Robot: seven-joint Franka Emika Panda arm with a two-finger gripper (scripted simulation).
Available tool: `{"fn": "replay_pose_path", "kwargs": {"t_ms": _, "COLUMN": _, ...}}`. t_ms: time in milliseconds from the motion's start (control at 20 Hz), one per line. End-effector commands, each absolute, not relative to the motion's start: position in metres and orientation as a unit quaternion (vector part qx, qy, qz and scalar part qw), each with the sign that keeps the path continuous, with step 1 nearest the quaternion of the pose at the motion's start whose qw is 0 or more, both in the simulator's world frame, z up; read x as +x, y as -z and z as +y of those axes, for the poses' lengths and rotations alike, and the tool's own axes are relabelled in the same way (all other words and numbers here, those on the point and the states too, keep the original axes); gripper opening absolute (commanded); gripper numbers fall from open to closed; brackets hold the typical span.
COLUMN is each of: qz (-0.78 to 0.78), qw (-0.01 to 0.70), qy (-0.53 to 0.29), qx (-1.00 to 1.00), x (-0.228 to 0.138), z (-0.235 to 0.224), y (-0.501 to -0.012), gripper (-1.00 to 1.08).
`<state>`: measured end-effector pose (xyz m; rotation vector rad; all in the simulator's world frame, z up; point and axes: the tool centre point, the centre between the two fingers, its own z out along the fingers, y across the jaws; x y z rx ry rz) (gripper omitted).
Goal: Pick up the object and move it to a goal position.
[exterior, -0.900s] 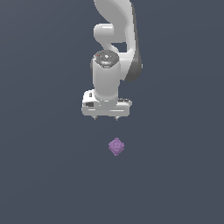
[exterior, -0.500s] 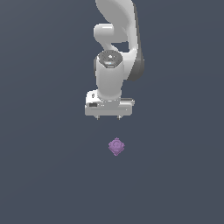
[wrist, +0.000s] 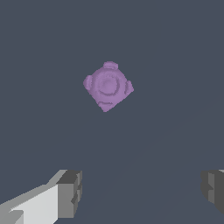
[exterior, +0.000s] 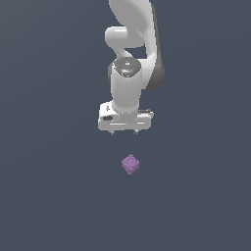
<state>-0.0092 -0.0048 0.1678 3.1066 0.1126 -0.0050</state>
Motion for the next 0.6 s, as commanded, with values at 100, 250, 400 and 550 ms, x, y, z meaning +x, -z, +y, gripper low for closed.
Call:
{"fn": "replay_pose_path", "kwargs": {"t_ms": 100, "qz": 0.053, "qw": 0.017, "qy": 0.002, "qx": 0.998, "x": -0.004, "z": -0.003, "y": -0.164, "gripper": 1.0}}
{"fn": "replay_pose_path", "kwargs": {"t_ms": 250, "qz": 0.073, "qw": 0.017, "qy": 0.002, "qx": 0.997, "x": 0.001, "z": -0.002, "y": -0.16, "gripper": 1.0}}
{"fn": "replay_pose_path", "kwargs": {"t_ms": 400, "qz": 0.099, "qw": 0.016, "qy": 0.003, "qx": 0.995, "x": 0.009, "z": 0.001, "y": -0.155, "gripper": 1.0}}
{"fn": "replay_pose_path", "kwargs": {"t_ms": 550, "qz": 0.132, "qw": 0.016, "qy": 0.003, "qx": 0.991, "x": 0.018, "z": 0.004, "y": -0.148, "gripper": 1.0}}
